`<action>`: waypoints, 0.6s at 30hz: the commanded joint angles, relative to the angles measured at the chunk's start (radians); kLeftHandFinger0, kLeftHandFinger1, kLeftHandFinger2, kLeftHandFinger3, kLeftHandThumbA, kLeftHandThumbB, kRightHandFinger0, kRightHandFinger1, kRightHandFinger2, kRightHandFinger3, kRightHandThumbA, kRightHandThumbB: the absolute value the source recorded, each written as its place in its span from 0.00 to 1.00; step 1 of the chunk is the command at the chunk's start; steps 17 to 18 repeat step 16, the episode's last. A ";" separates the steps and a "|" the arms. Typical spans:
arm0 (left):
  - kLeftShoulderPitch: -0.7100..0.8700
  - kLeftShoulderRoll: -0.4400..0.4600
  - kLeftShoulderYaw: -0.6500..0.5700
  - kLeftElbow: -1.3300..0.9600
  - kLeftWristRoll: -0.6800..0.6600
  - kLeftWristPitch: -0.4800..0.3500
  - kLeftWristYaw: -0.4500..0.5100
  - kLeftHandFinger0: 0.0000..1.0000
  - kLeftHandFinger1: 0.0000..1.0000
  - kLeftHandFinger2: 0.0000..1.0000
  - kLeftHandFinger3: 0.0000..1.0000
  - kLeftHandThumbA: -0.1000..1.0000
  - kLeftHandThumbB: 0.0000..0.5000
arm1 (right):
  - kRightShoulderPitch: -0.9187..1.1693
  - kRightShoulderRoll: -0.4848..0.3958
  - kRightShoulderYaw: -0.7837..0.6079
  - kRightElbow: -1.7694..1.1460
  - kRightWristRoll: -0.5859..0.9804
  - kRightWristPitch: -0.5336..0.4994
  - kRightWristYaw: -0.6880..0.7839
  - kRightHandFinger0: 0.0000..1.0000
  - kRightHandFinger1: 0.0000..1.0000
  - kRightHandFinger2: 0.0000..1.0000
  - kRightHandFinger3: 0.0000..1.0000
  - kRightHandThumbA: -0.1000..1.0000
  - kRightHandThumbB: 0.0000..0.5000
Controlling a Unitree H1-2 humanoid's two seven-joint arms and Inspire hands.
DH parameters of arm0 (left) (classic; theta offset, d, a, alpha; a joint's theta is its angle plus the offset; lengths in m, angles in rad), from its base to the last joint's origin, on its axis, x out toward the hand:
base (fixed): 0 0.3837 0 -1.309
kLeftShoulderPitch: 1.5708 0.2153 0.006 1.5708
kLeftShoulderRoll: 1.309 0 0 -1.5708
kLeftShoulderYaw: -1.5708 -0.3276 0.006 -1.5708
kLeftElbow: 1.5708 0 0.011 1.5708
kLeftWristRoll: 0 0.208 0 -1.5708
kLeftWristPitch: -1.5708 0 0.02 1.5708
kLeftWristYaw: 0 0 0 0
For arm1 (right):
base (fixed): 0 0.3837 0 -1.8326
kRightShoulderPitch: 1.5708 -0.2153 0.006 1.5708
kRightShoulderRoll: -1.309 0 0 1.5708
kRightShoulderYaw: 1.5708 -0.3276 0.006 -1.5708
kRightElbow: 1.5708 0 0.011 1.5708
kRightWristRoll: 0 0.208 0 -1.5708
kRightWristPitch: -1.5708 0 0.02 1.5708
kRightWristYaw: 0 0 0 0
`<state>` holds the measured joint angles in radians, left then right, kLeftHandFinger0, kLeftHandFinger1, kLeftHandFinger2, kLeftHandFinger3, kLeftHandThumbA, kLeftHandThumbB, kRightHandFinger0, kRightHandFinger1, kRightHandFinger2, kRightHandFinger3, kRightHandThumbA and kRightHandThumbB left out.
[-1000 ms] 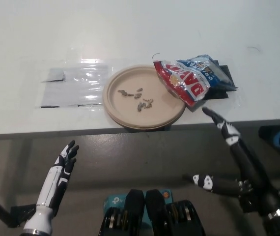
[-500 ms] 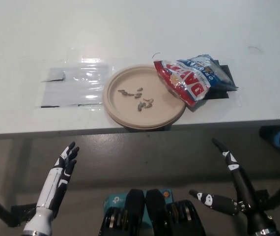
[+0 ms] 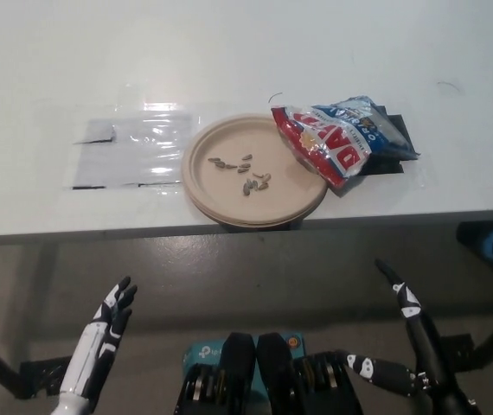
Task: The robot picks up a small bag of sunflower seeds on the right hand side and take it to the empty plate on the left hand side then pours some sunflower seeds on to the plate.
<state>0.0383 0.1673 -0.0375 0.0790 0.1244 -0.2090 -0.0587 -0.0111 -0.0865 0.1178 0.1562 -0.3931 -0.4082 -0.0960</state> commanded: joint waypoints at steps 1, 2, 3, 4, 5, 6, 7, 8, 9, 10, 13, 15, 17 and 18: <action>0.004 0.011 0.003 -0.039 0.001 0.001 -0.004 1.00 1.00 1.00 1.00 1.00 0.34 | -0.009 -0.006 0.009 -0.023 0.008 -0.062 -0.039 1.00 1.00 1.00 1.00 1.00 0.42; 0.003 0.010 0.004 -0.040 -0.002 0.007 -0.006 1.00 1.00 1.00 1.00 1.00 0.35 | -0.015 -0.005 0.009 -0.029 0.011 -0.062 -0.034 1.00 1.00 1.00 1.00 1.00 0.42; 0.003 0.011 0.005 -0.043 -0.004 0.011 -0.008 1.00 1.00 1.00 1.00 1.00 0.34 | -0.025 -0.008 0.016 -0.041 0.016 -0.062 -0.030 1.00 1.00 1.00 1.00 1.00 0.40; 0.004 0.012 0.006 -0.041 -0.004 0.007 -0.007 1.00 1.00 1.00 1.00 1.00 0.34 | -0.030 -0.008 0.021 -0.048 0.015 -0.062 -0.035 1.00 1.00 1.00 1.00 1.00 0.40; 0.001 0.013 0.008 -0.033 -0.004 -0.002 -0.005 1.00 1.00 1.00 1.00 1.00 0.35 | -0.042 -0.007 0.022 -0.060 -0.005 -0.062 -0.044 1.00 1.00 1.00 1.00 1.00 0.41; 0.002 0.012 0.009 -0.034 -0.004 -0.001 -0.005 1.00 1.00 1.00 1.00 1.00 0.35 | -0.047 -0.006 0.021 -0.064 -0.013 -0.062 -0.042 1.00 1.00 1.00 1.00 1.00 0.42; 0.002 0.012 0.010 -0.036 -0.003 0.001 -0.004 1.00 1.00 1.00 1.00 1.00 0.34 | -0.056 -0.005 0.021 -0.070 -0.019 -0.062 -0.036 1.00 1.00 1.00 1.00 1.00 0.41; 0.001 0.013 0.011 -0.034 -0.002 -0.002 -0.003 1.00 1.00 1.00 1.00 1.00 0.34 | -0.063 -0.007 0.024 -0.071 -0.017 -0.062 -0.035 1.00 1.00 1.00 1.00 1.00 0.41; 0.002 0.013 0.011 -0.034 -0.003 -0.003 -0.004 1.00 1.00 1.00 1.00 1.00 0.34 | -0.064 -0.007 0.026 -0.073 -0.015 -0.062 -0.032 1.00 1.00 1.00 1.00 1.00 0.39; 0.003 0.015 0.013 -0.034 -0.006 -0.005 -0.006 1.00 1.00 1.00 1.00 1.00 0.34 | -0.070 -0.002 0.025 -0.075 -0.013 -0.062 -0.023 1.00 1.00 1.00 1.00 1.00 0.40; 0.002 0.017 0.016 -0.032 -0.012 -0.009 -0.007 1.00 1.00 1.00 1.00 1.00 0.34 | -0.078 0.009 0.033 -0.060 -0.027 -0.060 -0.035 1.00 1.00 1.00 1.00 1.00 0.37; 0.009 0.015 0.016 -0.037 -0.006 -0.005 -0.004 1.00 1.00 1.00 1.00 1.00 0.34 | -0.071 0.007 0.041 -0.039 -0.038 -0.062 -0.044 1.00 1.00 1.00 1.00 1.00 0.35; 0.009 0.015 0.016 -0.037 -0.006 -0.005 -0.004 1.00 1.00 1.00 1.00 1.00 0.34 | -0.071 0.007 0.041 -0.039 -0.038 -0.062 -0.044 1.00 1.00 1.00 1.00 1.00 0.35; 0.009 0.015 0.016 -0.037 -0.006 -0.005 -0.004 1.00 1.00 1.00 1.00 1.00 0.34 | -0.071 0.007 0.041 -0.039 -0.038 -0.062 -0.044 1.00 1.00 1.00 1.00 1.00 0.35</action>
